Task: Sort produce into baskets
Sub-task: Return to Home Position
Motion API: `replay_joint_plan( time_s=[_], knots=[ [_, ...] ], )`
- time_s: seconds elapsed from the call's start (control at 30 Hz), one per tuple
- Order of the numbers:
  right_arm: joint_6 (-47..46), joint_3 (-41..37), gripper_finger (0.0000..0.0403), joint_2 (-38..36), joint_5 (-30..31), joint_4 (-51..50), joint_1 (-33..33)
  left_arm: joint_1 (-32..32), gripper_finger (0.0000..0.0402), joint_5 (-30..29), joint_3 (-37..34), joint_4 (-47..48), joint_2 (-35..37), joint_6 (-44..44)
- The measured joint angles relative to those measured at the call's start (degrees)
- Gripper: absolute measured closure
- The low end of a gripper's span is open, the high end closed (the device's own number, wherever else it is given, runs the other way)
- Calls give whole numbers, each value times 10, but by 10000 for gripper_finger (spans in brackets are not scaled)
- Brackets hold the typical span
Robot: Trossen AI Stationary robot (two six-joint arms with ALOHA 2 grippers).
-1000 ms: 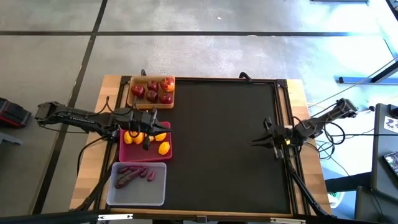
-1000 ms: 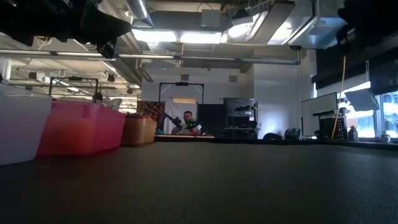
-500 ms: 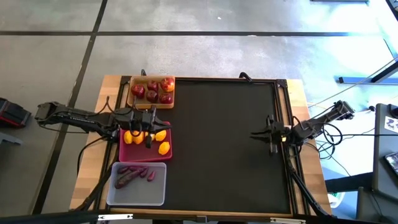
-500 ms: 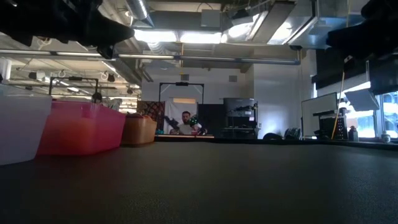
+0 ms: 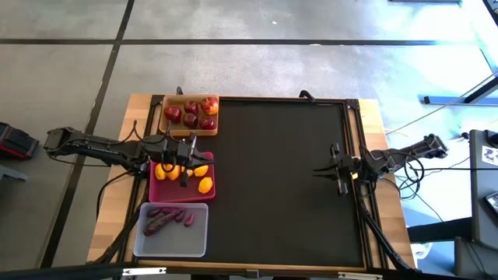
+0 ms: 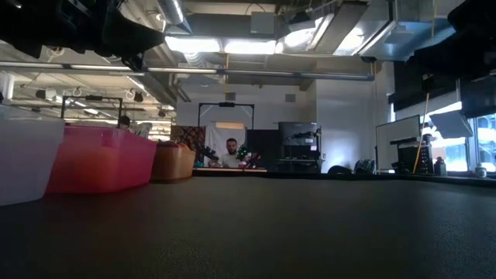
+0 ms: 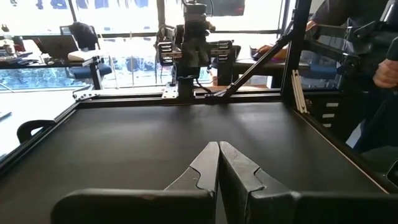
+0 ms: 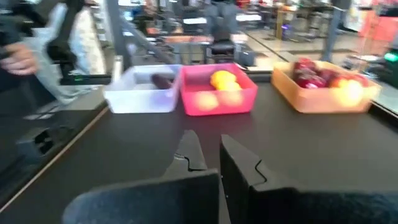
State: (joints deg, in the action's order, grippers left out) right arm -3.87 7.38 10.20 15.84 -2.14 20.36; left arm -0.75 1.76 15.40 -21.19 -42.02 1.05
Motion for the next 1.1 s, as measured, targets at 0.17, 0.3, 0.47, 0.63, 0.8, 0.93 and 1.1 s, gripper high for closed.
replay_joint_plan(
  time_s=[0.17, 0.3, 0.47, 0.63, 0.8, 0.93, 1.1],
  knots=[
    [22, -9, 400, -44, -101, -7, -74, 0, 396, 1, 0, 0, 0, 1],
    [12, -45, 400, -86, -110, 8, -118, 0, 396, 2, 0, 0, 0, 5],
    [9, -66, 400, -99, -114, 44, -141, 0, 396, 14, -5, -4, 1, 14],
    [8, -67, 400, -98, -99, 45, -141, 0, 396, 12, -67, -40, 41, -12],
    [8, -67, 400, -96, -98, 44, -140, 0, 396, -18, -130, -43, 130, -52],
    [8, -68, 400, -96, -97, 43, -140, 0, 396, -24, -150, -7, 193, -52],
    [8, -68, 400, -96, -95, 44, -140, 0, 396, -49, -150, 69, 263, -41]
  ],
)
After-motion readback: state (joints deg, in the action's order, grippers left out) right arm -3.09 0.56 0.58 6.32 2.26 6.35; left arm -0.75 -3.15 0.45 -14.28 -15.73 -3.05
